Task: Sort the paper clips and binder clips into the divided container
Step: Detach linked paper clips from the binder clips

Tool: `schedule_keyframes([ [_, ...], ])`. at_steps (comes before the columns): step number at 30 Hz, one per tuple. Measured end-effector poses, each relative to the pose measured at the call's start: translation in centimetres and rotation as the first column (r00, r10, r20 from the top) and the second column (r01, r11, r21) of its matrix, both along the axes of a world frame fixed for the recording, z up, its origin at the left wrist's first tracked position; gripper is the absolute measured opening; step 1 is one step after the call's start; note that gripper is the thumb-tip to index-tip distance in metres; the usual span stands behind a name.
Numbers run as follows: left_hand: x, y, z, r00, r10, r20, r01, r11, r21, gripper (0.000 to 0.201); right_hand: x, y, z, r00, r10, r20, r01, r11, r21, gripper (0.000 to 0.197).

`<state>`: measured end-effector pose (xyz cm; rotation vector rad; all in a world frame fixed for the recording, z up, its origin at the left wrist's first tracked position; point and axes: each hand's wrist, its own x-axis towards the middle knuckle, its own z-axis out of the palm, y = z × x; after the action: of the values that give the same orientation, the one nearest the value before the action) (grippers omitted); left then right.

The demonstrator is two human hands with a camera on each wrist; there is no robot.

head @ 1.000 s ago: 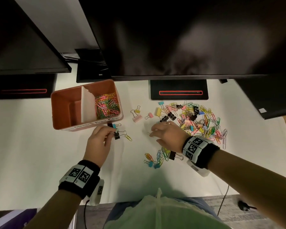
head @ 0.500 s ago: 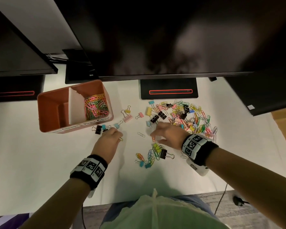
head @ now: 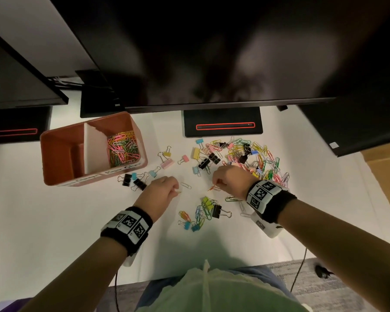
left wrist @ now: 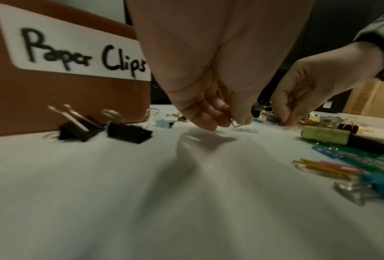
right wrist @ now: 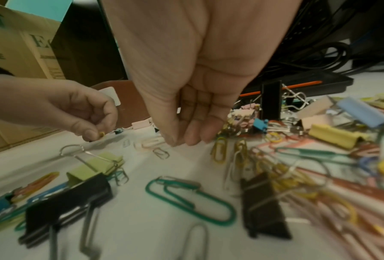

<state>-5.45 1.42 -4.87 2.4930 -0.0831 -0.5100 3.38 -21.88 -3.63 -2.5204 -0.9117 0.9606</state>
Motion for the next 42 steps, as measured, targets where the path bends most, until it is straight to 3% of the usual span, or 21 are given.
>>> schedule_keyframes([
  [4, 1.9, -2.1, 0.0, 1.0, -0.019, -0.014, 0.02, 1.0, 0.012, 0.024, 0.1, -0.2, -0.5, 0.995, -0.092, 0.044, 0.091, 0.996, 0.008, 0.02],
  [9, 2.9, -2.5, -0.6, 0.999, 0.017, -0.036, -0.016, 0.999, 0.041, 0.012, 1.4, 2.2, -0.2, 0.983, -0.168, 0.072, 0.171, 0.984, -0.041, 0.037],
  [13, 2.2, -2.5, -0.7, 0.999, -0.038, -0.01, 0.038, 0.996, 0.076, 0.009, 2.4, 3.8, -0.2, 0.976, -0.211, 0.056, 0.214, 0.976, -0.046, 0.02],
  [17, 2.0, -2.8, -0.4, 0.999, -0.04, -0.001, 0.04, 0.999, 0.019, 0.007, 2.3, 3.8, -0.5, 0.986, -0.152, 0.067, 0.157, 0.985, -0.077, 0.015],
  [20, 3.0, -3.4, -0.1, 0.999, 0.029, -0.015, -0.029, 0.999, -0.037, 0.027, 2.1, 2.5, -0.4, 0.99, -0.139, 0.023, 0.139, 0.99, -0.012, 0.012],
  [23, 4.2, -3.8, 0.1, 0.998, 0.027, -0.058, -0.027, 1.0, 0.001, 0.042, 1.4, 0.7, 0.0, 0.994, -0.111, -0.018, 0.111, 0.992, 0.055, 0.017],
  [27, 5.0, -3.4, 0.0, 0.996, 0.027, -0.087, -0.025, 0.999, 0.029, 0.027, 0.3, -0.4, 0.6, 0.995, 0.02, -0.099, -0.015, 0.999, 0.048, 0.034],
  [31, 4.8, -3.0, -0.1, 0.995, 0.032, -0.092, -0.029, 0.999, 0.034, 0.014, 0.0, -0.1, 0.3, 0.989, 0.12, -0.082, -0.122, 0.992, -0.025, 0.032],
  [34, 4.3, -2.3, 0.2, 0.987, 0.151, -0.053, -0.153, 0.988, -0.035, 0.017, -0.1, 0.1, 0.1, 0.993, 0.11, -0.045, -0.111, 0.994, -0.017, 0.02],
  [37, 3.8, -1.5, 0.6, 0.957, 0.283, -0.066, -0.289, 0.949, -0.124, 0.039, -0.3, 0.0, 0.0, 0.995, 0.101, -0.018, -0.102, 0.995, -0.016, 0.018],
  [39, 3.3, -1.0, 1.0, 0.953, 0.296, -0.061, -0.302, 0.945, -0.128, 0.043, -0.4, -0.1, -0.1, 0.995, 0.099, -0.009, -0.099, 0.995, -0.004, 0.018],
  [42, 2.8, -1.2, 1.2, 0.978, 0.206, -0.031, -0.208, 0.973, -0.103, 0.032, -0.6, 0.0, 0.0, 0.997, 0.074, -0.022, -0.075, 0.997, -0.007, 0.018],
])
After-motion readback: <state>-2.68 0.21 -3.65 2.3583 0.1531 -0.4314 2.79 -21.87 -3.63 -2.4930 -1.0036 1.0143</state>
